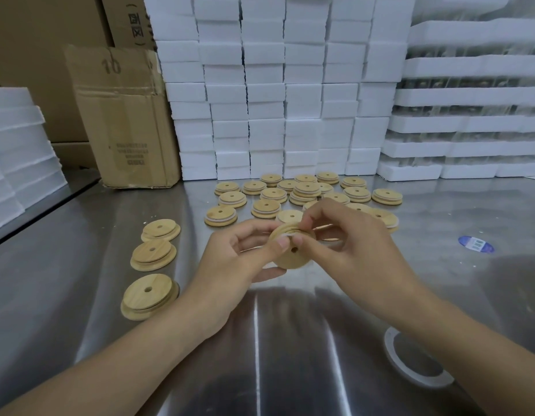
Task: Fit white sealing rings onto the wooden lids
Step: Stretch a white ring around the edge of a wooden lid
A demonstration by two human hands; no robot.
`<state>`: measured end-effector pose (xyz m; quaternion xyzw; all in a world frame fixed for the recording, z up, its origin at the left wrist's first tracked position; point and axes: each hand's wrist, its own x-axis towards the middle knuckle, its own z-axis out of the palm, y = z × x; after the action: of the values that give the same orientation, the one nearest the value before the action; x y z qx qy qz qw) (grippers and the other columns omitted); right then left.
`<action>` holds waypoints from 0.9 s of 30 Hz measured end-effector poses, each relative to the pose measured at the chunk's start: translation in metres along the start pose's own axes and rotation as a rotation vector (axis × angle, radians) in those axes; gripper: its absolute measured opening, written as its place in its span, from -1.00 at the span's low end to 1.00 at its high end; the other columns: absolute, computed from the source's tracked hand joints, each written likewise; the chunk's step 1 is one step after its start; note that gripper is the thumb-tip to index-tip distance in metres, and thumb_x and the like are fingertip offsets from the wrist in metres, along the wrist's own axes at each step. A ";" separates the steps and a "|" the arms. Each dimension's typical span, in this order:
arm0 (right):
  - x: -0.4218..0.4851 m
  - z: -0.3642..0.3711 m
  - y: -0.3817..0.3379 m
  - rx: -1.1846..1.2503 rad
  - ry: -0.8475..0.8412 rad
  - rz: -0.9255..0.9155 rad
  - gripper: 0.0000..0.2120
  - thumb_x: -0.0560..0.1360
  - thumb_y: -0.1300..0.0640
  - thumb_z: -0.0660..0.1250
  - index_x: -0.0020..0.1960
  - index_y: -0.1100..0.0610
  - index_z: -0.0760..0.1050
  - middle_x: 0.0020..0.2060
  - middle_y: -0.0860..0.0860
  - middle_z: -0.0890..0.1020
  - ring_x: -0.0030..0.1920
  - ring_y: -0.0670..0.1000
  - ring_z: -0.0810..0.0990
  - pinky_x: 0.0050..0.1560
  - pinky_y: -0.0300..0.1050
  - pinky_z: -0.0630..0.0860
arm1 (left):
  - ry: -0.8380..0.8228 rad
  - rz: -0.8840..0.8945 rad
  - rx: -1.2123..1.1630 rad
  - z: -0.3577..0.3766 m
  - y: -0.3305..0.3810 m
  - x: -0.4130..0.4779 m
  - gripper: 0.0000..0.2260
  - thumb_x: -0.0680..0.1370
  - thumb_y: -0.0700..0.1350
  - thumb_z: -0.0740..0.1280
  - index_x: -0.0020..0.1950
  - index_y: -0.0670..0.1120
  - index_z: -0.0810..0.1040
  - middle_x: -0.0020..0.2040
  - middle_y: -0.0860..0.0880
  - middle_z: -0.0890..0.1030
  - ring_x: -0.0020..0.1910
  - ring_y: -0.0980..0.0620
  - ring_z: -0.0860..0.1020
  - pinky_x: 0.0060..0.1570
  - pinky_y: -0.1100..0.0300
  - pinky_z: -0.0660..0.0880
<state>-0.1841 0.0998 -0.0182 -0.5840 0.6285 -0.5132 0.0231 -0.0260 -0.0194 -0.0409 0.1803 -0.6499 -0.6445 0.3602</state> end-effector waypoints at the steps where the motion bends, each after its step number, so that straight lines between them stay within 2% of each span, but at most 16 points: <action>1: 0.000 0.000 0.000 -0.001 0.003 -0.011 -0.89 0.56 0.10 0.51 -0.07 -0.04 0.59 -0.11 -0.16 0.71 -0.01 -0.12 0.72 -0.04 -0.07 0.70 | -0.010 -0.006 -0.010 0.000 0.001 -0.001 -0.77 0.50 -0.03 0.52 0.14 0.00 0.77 0.06 -0.12 0.78 0.08 -0.07 0.76 0.00 0.04 0.71; 3: 0.000 0.000 -0.001 -0.015 0.001 -0.027 -0.90 0.58 0.08 0.49 -0.08 -0.06 0.60 -0.12 -0.19 0.71 0.00 -0.15 0.72 -0.05 -0.16 0.69 | -0.023 -0.006 -0.008 0.001 0.001 -0.001 -0.75 0.53 0.00 0.49 0.19 0.00 0.76 0.08 -0.11 0.78 0.11 -0.05 0.75 -0.04 0.10 0.70; 6: -0.001 0.000 -0.002 -0.048 -0.009 -0.046 -0.90 0.58 0.06 0.48 -0.08 -0.08 0.60 -0.14 -0.22 0.71 -0.02 -0.20 0.72 -0.11 -0.34 0.61 | -0.026 0.000 -0.004 0.000 0.001 0.000 -0.77 0.57 -0.03 0.48 0.20 -0.01 0.77 0.11 -0.09 0.78 0.15 -0.06 0.74 -0.03 0.08 0.70; 11: 0.000 0.001 -0.003 -0.047 -0.004 -0.037 -0.89 0.58 0.05 0.48 -0.09 -0.09 0.59 -0.15 -0.23 0.70 -0.04 -0.20 0.73 -0.14 -0.41 0.55 | -0.033 -0.053 -0.054 -0.003 0.001 0.002 -0.73 0.55 -0.04 0.48 0.22 -0.07 0.76 0.15 -0.14 0.76 0.19 -0.12 0.72 0.05 -0.02 0.69; 16: 0.001 0.000 -0.002 -0.027 0.010 0.005 -0.87 0.57 0.10 0.48 -0.10 -0.07 0.58 -0.13 -0.21 0.71 -0.06 -0.19 0.73 -0.13 -0.40 0.52 | -0.078 -0.121 -0.139 -0.005 0.001 0.004 -0.64 0.54 -0.01 0.43 0.28 -0.13 0.73 0.20 -0.19 0.74 0.19 -0.14 0.72 0.09 -0.08 0.68; 22: 0.001 0.000 -0.003 -0.019 0.008 0.000 -0.87 0.58 0.11 0.46 -0.06 -0.10 0.56 -0.10 -0.21 0.69 -0.03 -0.15 0.73 -0.14 -0.36 0.54 | -0.115 -0.116 -0.135 -0.006 0.000 0.004 -0.62 0.52 0.00 0.48 0.30 -0.11 0.72 0.21 -0.19 0.74 0.22 -0.14 0.71 0.07 -0.10 0.69; 27: 0.000 0.000 -0.002 0.001 -0.030 -0.020 -0.88 0.59 0.11 0.46 -0.03 -0.10 0.58 -0.09 -0.18 0.70 0.02 -0.12 0.72 -0.05 -0.08 0.70 | -0.121 -0.097 -0.105 -0.006 -0.002 0.004 -0.65 0.53 -0.02 0.50 0.28 -0.11 0.73 0.20 -0.18 0.74 0.25 -0.12 0.70 0.09 -0.11 0.70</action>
<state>-0.1830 0.1002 -0.0168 -0.5978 0.6221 -0.5049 0.0277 -0.0246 -0.0270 -0.0427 0.1534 -0.6261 -0.7042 0.2976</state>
